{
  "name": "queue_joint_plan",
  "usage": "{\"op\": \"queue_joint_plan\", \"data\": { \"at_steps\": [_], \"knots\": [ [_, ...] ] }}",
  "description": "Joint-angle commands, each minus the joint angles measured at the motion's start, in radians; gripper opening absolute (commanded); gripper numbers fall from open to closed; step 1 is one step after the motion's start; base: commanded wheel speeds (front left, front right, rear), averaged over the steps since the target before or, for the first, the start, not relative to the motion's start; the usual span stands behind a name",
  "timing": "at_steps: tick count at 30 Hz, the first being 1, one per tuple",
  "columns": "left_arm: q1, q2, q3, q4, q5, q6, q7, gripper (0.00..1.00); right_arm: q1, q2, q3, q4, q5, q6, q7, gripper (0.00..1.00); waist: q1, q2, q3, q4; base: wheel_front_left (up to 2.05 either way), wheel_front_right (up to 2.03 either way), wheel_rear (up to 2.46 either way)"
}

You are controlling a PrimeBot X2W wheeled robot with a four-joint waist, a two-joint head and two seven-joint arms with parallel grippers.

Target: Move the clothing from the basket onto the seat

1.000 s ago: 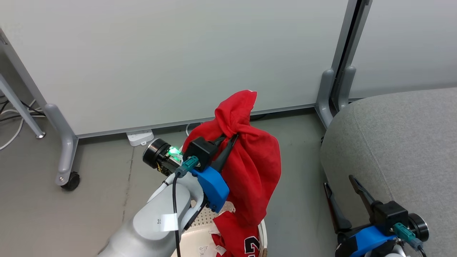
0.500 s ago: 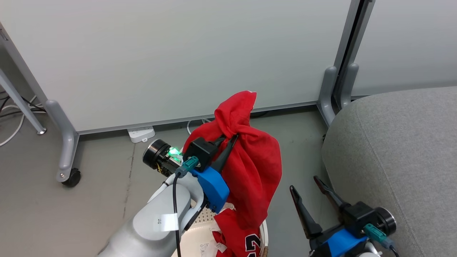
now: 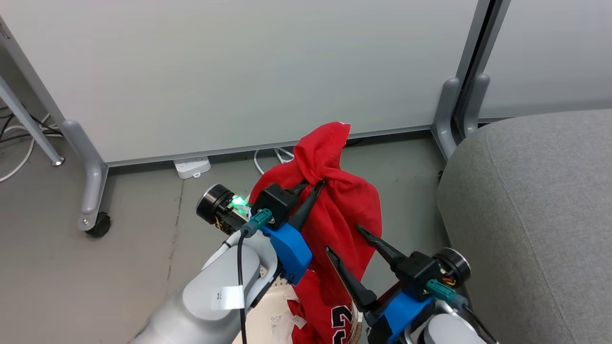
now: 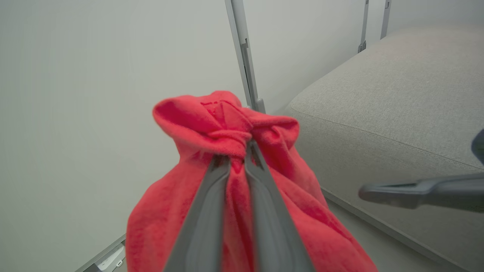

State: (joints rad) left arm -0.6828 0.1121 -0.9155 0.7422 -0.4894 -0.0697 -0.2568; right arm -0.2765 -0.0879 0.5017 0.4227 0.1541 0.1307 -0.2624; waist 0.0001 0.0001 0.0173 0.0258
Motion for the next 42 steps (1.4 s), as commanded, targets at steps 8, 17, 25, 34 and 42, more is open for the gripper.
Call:
{"op": "queue_joint_plan", "data": {
  "at_steps": [8,17,25,34,42],
  "knots": [
    [-0.053,-0.017,-0.017,-0.004,0.008,-0.005,-0.002,0.0,-0.191,0.017,0.099,0.174,0.021,0.0,-0.004,1.0,-0.0001,-0.0001,0.054,0.028,0.0,0.0,0.0],
    [-0.08,-0.035,-0.03,-0.002,0.012,-0.006,-0.005,0.0,-0.298,0.028,0.117,0.319,0.025,0.0,-0.004,1.0,-0.0001,-0.0001,0.082,0.046,0.0,0.0,0.0],
    [-0.093,-0.043,-0.039,0.0,0.01,-0.005,-0.008,0.0,-0.339,0.036,0.116,0.374,0.034,0.0,-0.004,0.0,-0.0001,-0.0001,0.092,0.052,0.0,0.0,0.0],
    [-0.099,-0.048,-0.04,0.011,0.005,-0.008,-0.009,0.0,-0.309,0.038,0.112,0.371,0.037,0.0,-0.004,0.0,-0.0001,-0.0001,0.087,0.056,0.0,0.0,0.0],
    [-0.092,-0.049,-0.028,0.015,-0.001,0.0,-0.009,1.0,-0.304,0.038,0.116,0.362,0.044,0.0,-0.004,0.0,-0.0001,-0.0001,0.079,0.048,0.0,0.0,0.0]
  ]
}}
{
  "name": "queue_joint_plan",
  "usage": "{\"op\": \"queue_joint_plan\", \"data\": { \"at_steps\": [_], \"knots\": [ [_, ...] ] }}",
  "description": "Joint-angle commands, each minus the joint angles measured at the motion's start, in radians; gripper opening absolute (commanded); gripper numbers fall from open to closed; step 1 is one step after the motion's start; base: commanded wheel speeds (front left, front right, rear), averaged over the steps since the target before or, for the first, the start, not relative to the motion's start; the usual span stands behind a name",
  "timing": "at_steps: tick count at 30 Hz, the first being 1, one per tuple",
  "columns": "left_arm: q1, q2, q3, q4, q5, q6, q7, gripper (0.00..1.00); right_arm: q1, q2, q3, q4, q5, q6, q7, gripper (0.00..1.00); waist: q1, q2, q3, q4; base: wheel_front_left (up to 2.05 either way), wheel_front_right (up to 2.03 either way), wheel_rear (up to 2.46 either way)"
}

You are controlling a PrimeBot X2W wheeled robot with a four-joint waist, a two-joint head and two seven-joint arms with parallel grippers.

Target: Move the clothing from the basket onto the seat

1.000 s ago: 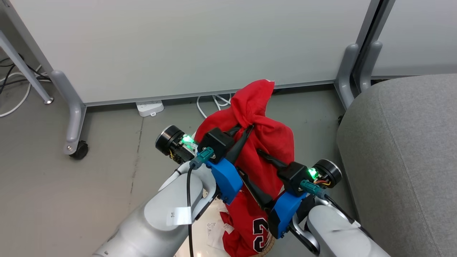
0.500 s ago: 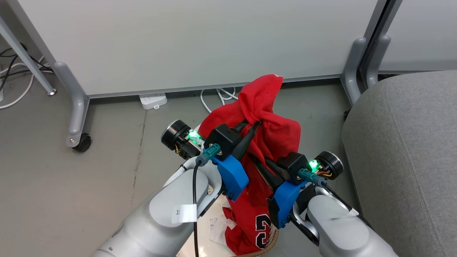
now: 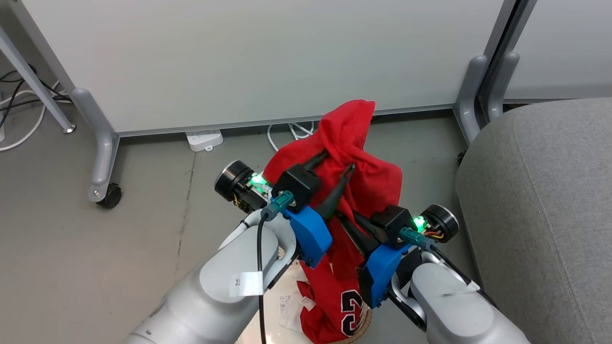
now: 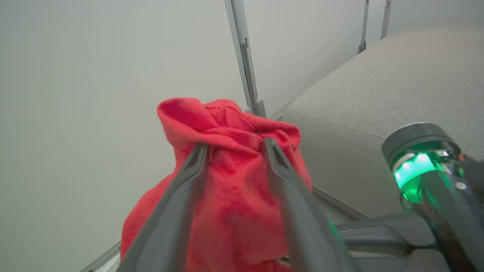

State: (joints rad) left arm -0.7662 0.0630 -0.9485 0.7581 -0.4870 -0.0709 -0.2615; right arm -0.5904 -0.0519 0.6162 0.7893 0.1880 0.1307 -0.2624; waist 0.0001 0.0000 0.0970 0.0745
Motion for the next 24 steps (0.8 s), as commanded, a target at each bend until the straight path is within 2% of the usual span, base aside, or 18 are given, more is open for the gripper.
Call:
{"op": "queue_joint_plan", "data": {
  "at_steps": [1,14,24],
  "knots": [
    [-0.009,0.0,0.006,0.0,-0.004,0.001,-0.005,1.0,0.009,0.002,0.002,-0.007,0.011,0.0,-0.004,0.0,-0.0001,0.0,-0.001,-0.002,0.0,0.0,0.0],
    [0.0,0.003,0.021,-0.01,0.007,0.005,-0.005,1.0,0.024,0.002,-0.005,-0.016,0.005,0.0,-0.004,0.0,-0.0001,0.0,0.0,-0.016,0.0,0.0,0.0],
    [0.025,0.013,0.035,-0.043,0.019,0.01,-0.005,1.0,0.049,-0.02,-0.069,-0.073,0.009,0.0,-0.004,0.0,-0.0001,0.0,0.011,-0.083,0.0,0.0,0.0]
  ]
}}
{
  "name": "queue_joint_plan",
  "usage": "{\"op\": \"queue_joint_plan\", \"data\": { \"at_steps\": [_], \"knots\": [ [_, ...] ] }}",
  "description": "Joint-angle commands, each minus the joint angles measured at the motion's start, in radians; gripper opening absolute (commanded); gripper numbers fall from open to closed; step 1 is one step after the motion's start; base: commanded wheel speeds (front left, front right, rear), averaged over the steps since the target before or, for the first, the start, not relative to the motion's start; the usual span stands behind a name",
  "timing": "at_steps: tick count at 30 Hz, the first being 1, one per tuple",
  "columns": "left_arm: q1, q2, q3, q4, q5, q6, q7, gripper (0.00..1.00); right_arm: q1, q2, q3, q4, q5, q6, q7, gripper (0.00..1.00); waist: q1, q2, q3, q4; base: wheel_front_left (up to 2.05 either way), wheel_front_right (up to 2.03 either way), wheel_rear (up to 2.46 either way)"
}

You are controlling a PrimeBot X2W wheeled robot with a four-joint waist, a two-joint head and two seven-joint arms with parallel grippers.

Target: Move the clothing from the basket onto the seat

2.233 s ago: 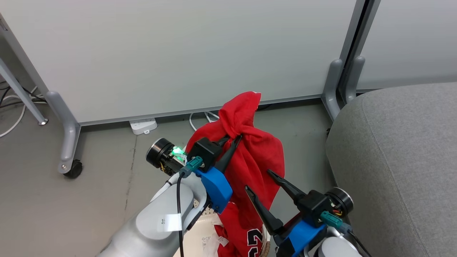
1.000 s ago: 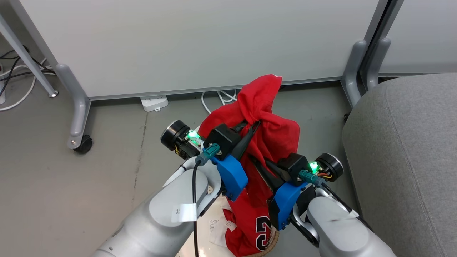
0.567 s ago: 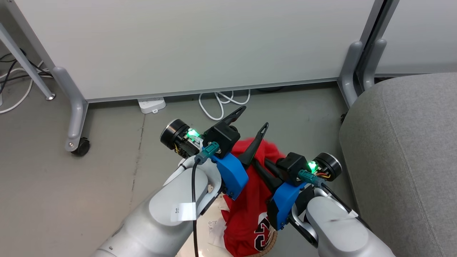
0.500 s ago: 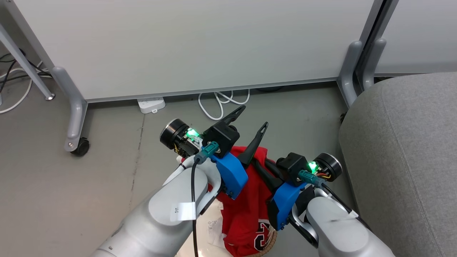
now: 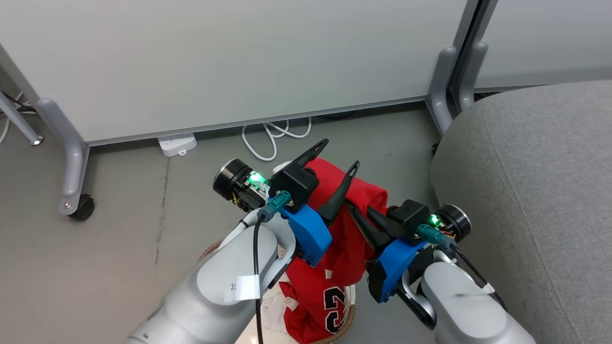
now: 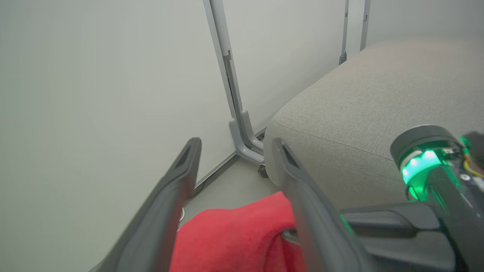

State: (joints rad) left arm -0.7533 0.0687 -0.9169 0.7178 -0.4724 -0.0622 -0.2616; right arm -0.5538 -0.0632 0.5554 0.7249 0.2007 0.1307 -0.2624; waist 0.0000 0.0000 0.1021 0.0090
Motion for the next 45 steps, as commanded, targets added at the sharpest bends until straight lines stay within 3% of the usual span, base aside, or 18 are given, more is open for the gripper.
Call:
{"op": "queue_joint_plan", "data": {
  "at_steps": [1,24,36,45],
  "knots": [
    [0.015,0.009,0.003,-0.006,0.008,0.002,-0.005,1.0,0.015,-0.013,-0.019,-0.017,-0.007,0.0,-0.004,0.0,0.0,0.0,0.009,-0.028,0.0,0.0,0.0],
    [0.102,0.019,-0.012,-0.167,0.081,-0.011,-0.005,1.0,0.153,-0.109,-0.365,-0.264,-0.056,0.0,-0.004,0.0,0.0,0.0,0.073,-0.291,0.0,0.0,0.0],
    [0.135,0.001,-0.043,-0.192,0.1,-0.028,-0.005,1.0,0.274,-0.107,-0.518,-0.359,-0.07,0.0,-0.004,0.0,0.0,0.0,0.092,-0.342,0.0,0.0,0.0],
    [0.117,0.0,-0.034,-0.192,0.112,-0.033,-0.005,1.0,0.276,-0.084,-0.543,-0.396,-0.083,0.0,-0.004,0.0,0.0,0.0,0.114,-0.353,0.0,0.0,0.0]
  ]
}}
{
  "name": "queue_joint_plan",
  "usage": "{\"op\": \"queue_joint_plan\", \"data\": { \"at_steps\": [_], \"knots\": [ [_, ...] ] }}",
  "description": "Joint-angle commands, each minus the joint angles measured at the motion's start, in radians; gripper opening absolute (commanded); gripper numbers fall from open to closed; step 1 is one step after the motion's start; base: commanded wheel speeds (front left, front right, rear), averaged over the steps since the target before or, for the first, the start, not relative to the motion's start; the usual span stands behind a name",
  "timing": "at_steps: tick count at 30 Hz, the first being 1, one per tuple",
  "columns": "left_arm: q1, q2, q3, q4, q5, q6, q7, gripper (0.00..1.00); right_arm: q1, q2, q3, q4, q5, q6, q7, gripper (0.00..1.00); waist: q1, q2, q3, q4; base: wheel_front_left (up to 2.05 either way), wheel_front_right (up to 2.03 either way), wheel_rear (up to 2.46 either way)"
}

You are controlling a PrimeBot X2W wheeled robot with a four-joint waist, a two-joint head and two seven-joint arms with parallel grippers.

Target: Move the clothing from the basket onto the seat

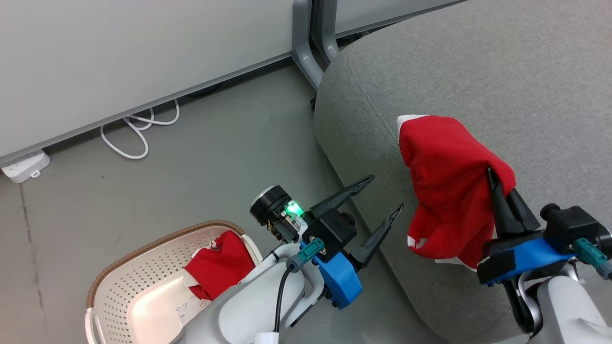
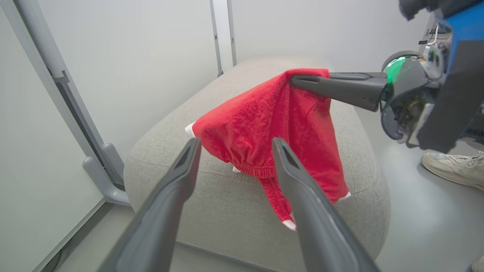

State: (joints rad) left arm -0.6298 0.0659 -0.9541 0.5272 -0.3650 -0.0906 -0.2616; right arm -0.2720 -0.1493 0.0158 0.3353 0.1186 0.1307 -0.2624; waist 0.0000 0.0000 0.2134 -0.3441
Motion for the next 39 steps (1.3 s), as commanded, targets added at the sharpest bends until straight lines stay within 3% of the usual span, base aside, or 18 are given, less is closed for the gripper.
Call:
{"op": "queue_joint_plan", "data": {
  "at_steps": [1,12,21,30,33,39],
  "knots": [
    [-0.012,0.004,0.006,-0.004,0.006,-0.005,-0.005,1.0,-0.014,0.002,-0.007,-0.014,-0.004,0.0,-0.004,0.0,0.0,0.0,0.007,0.001,0.0,0.0,0.0],
    [-0.1,0.044,0.037,-0.037,0.037,0.004,-0.005,1.0,-0.229,-0.067,-0.091,-0.112,-0.032,0.0,-0.004,0.0,0.0,0.0,0.151,0.014,0.0,0.0,0.0],
    [-0.22,0.093,0.052,-0.101,0.077,0.01,0.026,1.0,-0.511,-0.194,-0.312,-0.182,-0.041,0.0,-0.004,0.0,0.0,0.0,0.363,0.046,0.0,0.0,0.0],
    [-0.316,0.138,0.049,-0.177,0.117,0.007,0.063,1.0,-0.659,-0.328,-0.516,-0.06,-0.052,0.0,-0.004,0.0,0.0,0.0,0.531,0.076,0.0,0.0,0.0],
    [-0.328,0.15,0.046,-0.193,0.123,0.008,0.072,1.0,-0.656,-0.332,-0.547,0.008,-0.052,0.0,-0.004,0.0,0.0,0.0,0.558,0.08,0.0,0.0,0.0],
    [-0.328,0.159,0.037,-0.216,0.126,0.012,0.079,1.0,-0.608,-0.267,-0.566,0.111,-0.065,0.0,-0.004,0.0,0.0,0.0,0.58,0.082,0.0,0.0,0.0]
  ]
}}
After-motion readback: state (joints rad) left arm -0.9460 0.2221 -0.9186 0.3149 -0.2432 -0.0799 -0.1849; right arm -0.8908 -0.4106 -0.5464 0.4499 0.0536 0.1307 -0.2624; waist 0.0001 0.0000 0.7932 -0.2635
